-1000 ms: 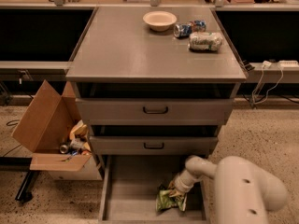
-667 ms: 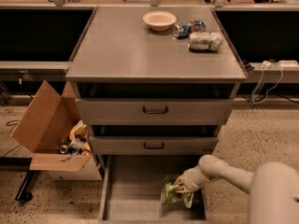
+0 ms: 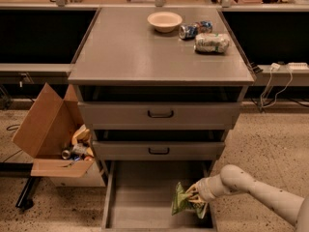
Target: Pick green jalapeno chip bag from bottom drawer and place on counter
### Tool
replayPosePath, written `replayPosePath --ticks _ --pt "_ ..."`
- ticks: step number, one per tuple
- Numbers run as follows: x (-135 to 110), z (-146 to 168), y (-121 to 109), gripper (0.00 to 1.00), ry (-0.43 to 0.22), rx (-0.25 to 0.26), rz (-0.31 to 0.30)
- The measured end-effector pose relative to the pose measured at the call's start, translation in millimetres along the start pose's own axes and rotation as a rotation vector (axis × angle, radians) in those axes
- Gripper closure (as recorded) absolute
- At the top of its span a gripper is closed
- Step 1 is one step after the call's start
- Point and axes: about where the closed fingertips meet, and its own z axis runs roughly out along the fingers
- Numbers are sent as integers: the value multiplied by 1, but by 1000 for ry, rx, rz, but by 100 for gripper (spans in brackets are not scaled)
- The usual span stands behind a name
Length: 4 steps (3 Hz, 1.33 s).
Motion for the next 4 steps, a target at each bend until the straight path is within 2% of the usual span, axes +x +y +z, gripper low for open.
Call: replayPosePath --ticks 2,3,4 --pt "-72 -62 -25 100 -82 75 -170" --pt "-126 -111 -48 100 -130 120 -276" --pt "-130 -112 -51 100 -133 117 -280"
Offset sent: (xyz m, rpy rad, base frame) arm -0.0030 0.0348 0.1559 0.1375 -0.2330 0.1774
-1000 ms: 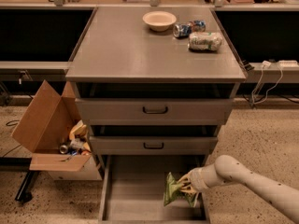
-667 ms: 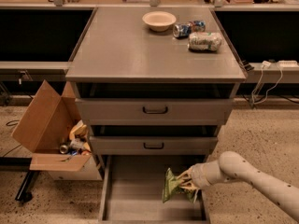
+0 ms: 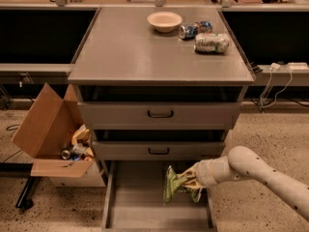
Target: Pick green jalapeno chip bag from bottom drawer and place on counter
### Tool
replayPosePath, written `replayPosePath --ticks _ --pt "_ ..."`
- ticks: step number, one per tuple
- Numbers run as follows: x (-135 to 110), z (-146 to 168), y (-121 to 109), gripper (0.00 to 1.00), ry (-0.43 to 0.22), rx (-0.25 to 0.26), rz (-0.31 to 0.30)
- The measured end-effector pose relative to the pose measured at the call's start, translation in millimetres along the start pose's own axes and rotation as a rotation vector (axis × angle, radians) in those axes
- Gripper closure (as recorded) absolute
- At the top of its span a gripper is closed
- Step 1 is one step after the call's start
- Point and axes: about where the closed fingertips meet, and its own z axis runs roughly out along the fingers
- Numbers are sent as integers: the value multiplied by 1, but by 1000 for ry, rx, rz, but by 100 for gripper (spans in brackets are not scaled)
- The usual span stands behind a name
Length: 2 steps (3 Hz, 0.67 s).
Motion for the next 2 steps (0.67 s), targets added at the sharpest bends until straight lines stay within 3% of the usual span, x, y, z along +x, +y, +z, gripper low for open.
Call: replayPosePath --ticks 1,2 --pt "-30 -28 -40 100 -15 26 -51" --pt "-69 -70 -95 100 -30 72 -118"
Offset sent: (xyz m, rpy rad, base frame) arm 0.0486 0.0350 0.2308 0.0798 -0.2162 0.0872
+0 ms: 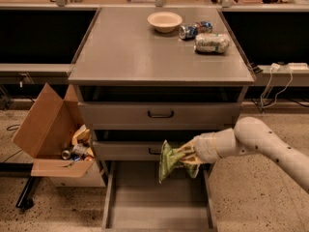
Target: Pick green jalapeno chip bag from bottom drawer and place on counter
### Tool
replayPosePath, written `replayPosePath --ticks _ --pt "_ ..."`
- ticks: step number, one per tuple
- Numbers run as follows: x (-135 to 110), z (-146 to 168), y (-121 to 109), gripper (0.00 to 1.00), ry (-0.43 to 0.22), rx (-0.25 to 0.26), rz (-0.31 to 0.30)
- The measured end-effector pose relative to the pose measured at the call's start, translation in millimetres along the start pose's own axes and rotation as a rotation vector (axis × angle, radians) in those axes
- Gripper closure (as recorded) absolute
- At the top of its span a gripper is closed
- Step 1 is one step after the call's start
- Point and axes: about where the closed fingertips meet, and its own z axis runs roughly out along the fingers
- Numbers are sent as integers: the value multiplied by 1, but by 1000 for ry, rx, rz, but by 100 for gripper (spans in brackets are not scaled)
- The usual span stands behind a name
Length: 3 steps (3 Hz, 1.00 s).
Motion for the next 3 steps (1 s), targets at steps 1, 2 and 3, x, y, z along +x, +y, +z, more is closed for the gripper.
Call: replayPosePath --ticks 1,2,3 --pt "-31 -33 -48 100 10 33 -60" --pt "-31 -33 -48 100 11 33 -61" --pt "-67 -62 -95 100 32 59 -143"
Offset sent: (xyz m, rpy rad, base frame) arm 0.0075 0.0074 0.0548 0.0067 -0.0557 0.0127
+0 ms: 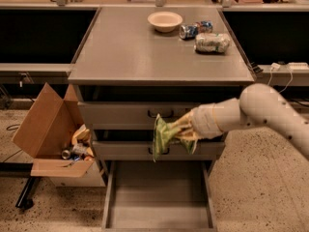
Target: Pick green jalapeno chip bag from bottom drawer and place on counter
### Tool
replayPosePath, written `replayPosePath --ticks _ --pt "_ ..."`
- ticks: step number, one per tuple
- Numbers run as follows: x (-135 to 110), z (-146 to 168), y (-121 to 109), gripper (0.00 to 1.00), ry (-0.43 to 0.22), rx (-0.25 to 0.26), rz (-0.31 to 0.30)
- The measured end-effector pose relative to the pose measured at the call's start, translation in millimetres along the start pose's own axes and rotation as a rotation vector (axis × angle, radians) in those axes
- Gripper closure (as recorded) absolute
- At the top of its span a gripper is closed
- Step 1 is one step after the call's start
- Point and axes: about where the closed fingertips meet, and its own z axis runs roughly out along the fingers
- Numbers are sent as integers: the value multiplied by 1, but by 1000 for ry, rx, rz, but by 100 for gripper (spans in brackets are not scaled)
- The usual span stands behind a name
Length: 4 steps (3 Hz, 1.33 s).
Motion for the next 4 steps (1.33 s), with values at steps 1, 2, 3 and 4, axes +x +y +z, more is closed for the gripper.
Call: replayPosePath --ticks 1,2,3,4 --pt "-31 -30 -52 100 17 38 -78" --pt "-61 -61 -113 100 47 78 -163" --pt "-60 -56 -133 100 50 80 -152" --pt "-59 -58 -173 100 56 109 -151"
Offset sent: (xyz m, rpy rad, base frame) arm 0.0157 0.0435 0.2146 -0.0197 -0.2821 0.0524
